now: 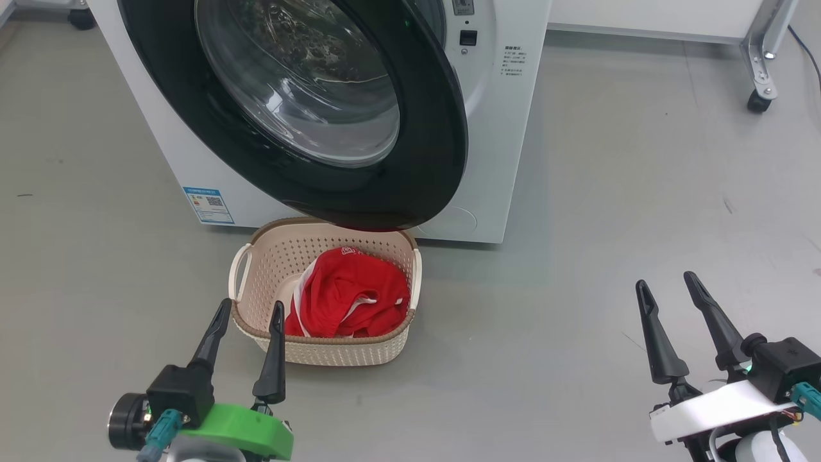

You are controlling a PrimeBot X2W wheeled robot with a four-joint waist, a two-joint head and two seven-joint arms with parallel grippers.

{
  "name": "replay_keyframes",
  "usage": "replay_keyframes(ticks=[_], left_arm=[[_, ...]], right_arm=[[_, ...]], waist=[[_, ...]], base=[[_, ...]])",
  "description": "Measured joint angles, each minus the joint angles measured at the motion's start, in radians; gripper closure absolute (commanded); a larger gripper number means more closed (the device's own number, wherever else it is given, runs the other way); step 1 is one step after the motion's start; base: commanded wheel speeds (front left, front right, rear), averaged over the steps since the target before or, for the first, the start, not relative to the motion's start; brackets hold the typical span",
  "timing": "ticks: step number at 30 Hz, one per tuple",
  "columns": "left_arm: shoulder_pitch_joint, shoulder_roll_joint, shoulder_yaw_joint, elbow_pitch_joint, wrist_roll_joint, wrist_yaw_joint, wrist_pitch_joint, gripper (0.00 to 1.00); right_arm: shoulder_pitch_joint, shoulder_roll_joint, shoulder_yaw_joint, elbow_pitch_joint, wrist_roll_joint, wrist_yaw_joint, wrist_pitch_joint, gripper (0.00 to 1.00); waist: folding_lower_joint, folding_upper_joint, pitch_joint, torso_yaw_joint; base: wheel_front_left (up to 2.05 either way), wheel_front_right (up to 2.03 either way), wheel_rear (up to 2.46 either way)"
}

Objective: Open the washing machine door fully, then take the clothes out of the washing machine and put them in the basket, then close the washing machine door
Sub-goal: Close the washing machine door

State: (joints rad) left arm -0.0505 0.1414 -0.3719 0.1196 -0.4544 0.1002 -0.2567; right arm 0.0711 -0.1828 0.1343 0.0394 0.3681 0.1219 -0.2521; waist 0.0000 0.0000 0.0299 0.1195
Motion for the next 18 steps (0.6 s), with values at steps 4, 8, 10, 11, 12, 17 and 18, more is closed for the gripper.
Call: replay_keyframes(ticks=[4,8,10,11,12,17,18], left_arm=[[0.001,-0.004,0.006,0.0,0.004,-0.005,0.0,0.0],[0.01,-0.007,0.009,0.001,0.009,-0.01,0.0,0.0],[0.014,-0.007,0.009,0.003,0.013,-0.01,0.0,0.0],[0.015,-0.007,0.01,0.003,0.016,-0.01,0.0,0.0],[0.016,-0.008,0.012,0.003,0.016,-0.013,0.0,0.0],[0.017,-0.011,0.017,0.005,0.017,-0.018,0.0,0.0],[0.018,-0.014,0.019,0.005,0.018,-0.018,0.0,0.0]], right_arm=[[0.0,0.0,0.0,0.001,0.0,0.0,0.0,0.0],[0.0,0.0,0.0,0.003,0.0,0.0,0.0,0.0],[0.0,0.001,0.0,0.004,0.0,0.0,0.0,0.0],[0.0,0.001,0.0,0.004,0.0,0.0,0.0,0.0],[0.0,0.002,0.0,0.004,0.0,0.0,0.0,0.0],[0.0,0.002,0.0,0.004,0.0,0.0,0.0,0.0],[0.0,0.002,0.0,0.004,0.0,0.0,0.0,0.0]], waist=[[0.0,0.0,-0.002,0.0],[0.0,0.0,-0.003,0.0],[0.0,0.0,-0.003,0.0],[0.0,0.0,-0.002,0.0],[0.0,0.0,-0.002,0.0],[0.0,0.0,0.0,-0.002],[0.0,0.0,0.0,-0.002]], base=[[0.0,0.0,0.0],[0.0,0.0,0.0],[0.0,0.0,0.0],[0.0,0.0,0.0],[0.0,0.0,0.0],[0.0,0.0,0.0],[0.0,0.0,0.0]])
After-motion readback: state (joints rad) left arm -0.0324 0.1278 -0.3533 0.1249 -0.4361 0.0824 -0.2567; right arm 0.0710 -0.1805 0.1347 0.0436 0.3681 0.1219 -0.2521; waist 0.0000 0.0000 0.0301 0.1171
